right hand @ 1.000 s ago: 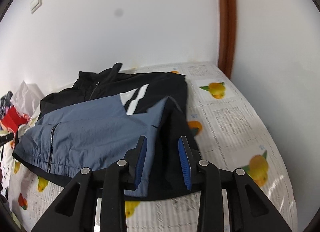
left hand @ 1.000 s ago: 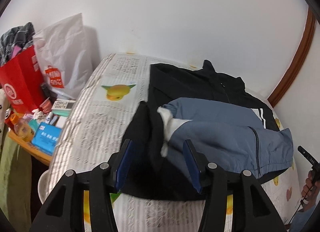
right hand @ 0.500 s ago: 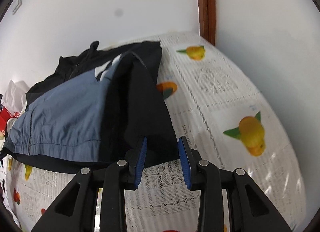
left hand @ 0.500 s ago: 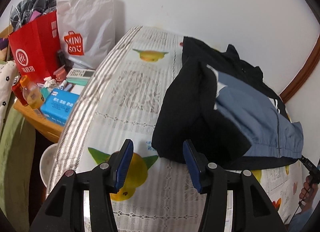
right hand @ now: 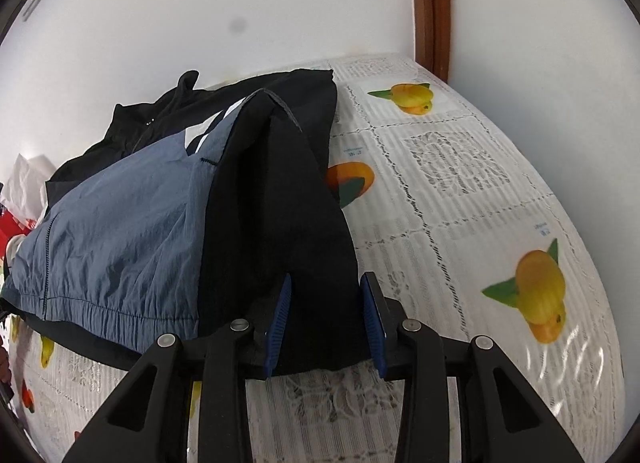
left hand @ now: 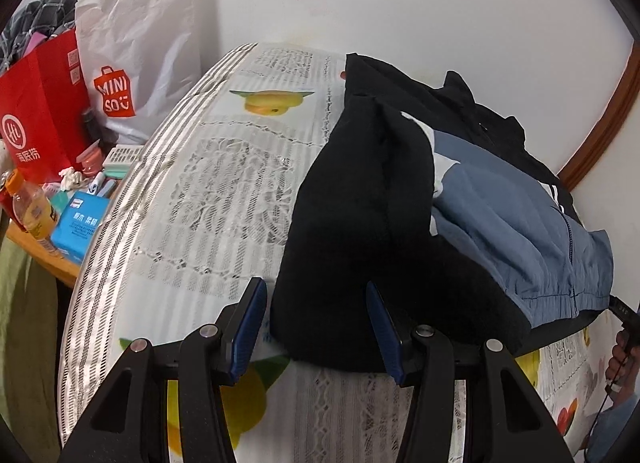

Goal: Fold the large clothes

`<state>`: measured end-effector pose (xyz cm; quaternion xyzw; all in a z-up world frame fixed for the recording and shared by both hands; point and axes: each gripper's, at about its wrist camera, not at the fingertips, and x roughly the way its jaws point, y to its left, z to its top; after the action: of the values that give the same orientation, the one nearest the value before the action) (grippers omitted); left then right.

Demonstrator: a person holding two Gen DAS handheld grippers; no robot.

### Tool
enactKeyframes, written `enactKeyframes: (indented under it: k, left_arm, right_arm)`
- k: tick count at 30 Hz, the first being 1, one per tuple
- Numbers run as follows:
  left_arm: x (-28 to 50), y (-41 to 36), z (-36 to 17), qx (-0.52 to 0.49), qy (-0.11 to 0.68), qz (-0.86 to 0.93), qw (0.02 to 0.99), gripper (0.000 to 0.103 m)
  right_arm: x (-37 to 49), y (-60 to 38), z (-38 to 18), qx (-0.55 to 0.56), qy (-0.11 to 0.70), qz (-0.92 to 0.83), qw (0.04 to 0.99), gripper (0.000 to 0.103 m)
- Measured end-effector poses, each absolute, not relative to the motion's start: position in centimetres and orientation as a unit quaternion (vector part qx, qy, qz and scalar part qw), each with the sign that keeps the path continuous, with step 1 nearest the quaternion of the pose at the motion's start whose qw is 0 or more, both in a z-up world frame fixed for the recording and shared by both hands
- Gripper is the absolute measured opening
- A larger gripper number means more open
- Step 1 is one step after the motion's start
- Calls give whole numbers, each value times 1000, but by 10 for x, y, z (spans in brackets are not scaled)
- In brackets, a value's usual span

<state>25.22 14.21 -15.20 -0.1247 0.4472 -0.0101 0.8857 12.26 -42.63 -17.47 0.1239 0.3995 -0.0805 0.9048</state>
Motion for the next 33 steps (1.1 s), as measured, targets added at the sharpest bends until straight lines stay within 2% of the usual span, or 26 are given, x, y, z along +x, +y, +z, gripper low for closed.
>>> enactKeyframes:
  k: [2,4,6,8,25,28,33]
  left_arm:
    - [251,142,-152,-134,447,-14,884,31]
    - [247,143,-152,-142,450,-19,882,19]
    - [243,142,-151,-142,450,-22,881,14]
    - [234,139,-148,-128,446,-17,885,11]
    - [132,140,-146,-130,451,-8,883,11]
    - [121,139,-147,-136,452,-3,882,15]
    - [106,139,-138,-127,447,5,886,21]
  right_arm:
    - [126,-426,-177,127,399,-79,905,31]
    - [126,-427,-177,132,396,-70,906,20]
    - [125,-425,-176,127,393,-66,908,10]
    - [120,-423,-173,120,388,-60,912,8]
    - [34,-407,-173,116,396,-51,909,8]
    - [23,-404,-176,96,404,-67,907,11]
    - [3,-408,-170,83,405,-103,905,12]
